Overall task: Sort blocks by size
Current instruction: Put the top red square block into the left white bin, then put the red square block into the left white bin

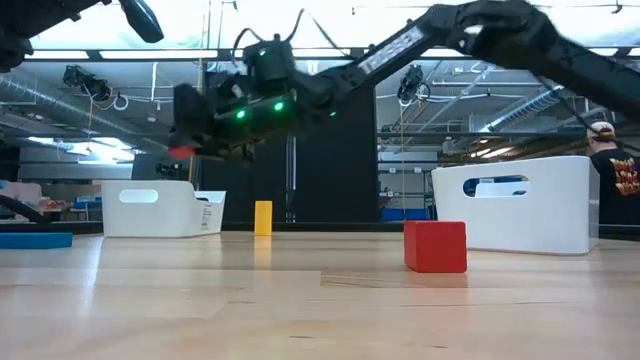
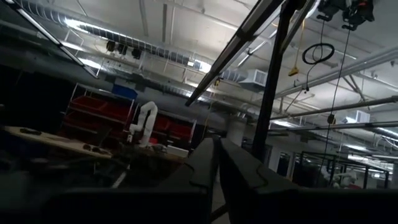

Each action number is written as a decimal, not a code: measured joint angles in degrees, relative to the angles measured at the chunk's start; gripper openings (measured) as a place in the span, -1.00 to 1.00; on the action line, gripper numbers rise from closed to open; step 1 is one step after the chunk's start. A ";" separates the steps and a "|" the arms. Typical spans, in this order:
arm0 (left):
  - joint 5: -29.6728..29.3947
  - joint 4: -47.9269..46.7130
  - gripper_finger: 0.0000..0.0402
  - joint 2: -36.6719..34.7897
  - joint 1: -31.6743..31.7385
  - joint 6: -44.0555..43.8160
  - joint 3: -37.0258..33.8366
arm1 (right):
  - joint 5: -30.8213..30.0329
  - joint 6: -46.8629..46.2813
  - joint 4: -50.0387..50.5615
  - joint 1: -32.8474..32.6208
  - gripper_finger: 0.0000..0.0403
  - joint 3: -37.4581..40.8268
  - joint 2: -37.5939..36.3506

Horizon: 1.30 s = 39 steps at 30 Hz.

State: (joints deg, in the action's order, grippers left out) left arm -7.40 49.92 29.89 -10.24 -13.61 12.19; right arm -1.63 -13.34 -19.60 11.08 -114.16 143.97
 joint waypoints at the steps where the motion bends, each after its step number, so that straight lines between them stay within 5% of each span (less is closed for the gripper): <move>1: 0.00 -0.12 -0.84 0.02 0.00 -0.06 0.00 | 0.00 -0.10 1.36 0.22 -0.31 -1.94 1.17; 6: 0.00 -0.47 -0.84 0.02 0.00 -0.08 0.00 | 0.58 -0.44 4.54 0.75 -0.28 -7.19 5.01; 13: -0.02 -0.69 -0.84 0.02 0.00 1.38 0.00 | 1.11 -0.20 4.90 1.32 0.35 -7.44 4.87; 18: 0.23 -0.98 -0.84 -0.01 0.00 1.14 0.00 | -0.59 1.73 1.97 0.63 0.28 -3.33 1.62; 22: 0.63 -2.53 -0.84 -0.46 0.00 0.93 0.00 | -5.93 6.14 -6.58 -2.02 0.08 8.70 -5.21; 28: 0.52 -7.16 -0.84 -0.55 0.00 0.00 0.00 | -14.13 10.37 -22.50 -4.51 -0.15 38.25 -23.26; 33: -7.97 -18.30 -0.84 1.64 0.00 -2.98 0.00 | -17.81 12.22 -24.44 -7.27 -0.21 59.74 -41.53; 39: -12.95 -23.88 -0.80 11.36 0.00 -5.86 0.37 | -21.34 15.33 -24.50 -12.39 -0.21 76.03 -61.10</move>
State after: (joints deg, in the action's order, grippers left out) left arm -20.35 26.03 41.24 -10.24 -19.47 12.55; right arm -22.97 1.99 -44.10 -1.31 -38.13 82.86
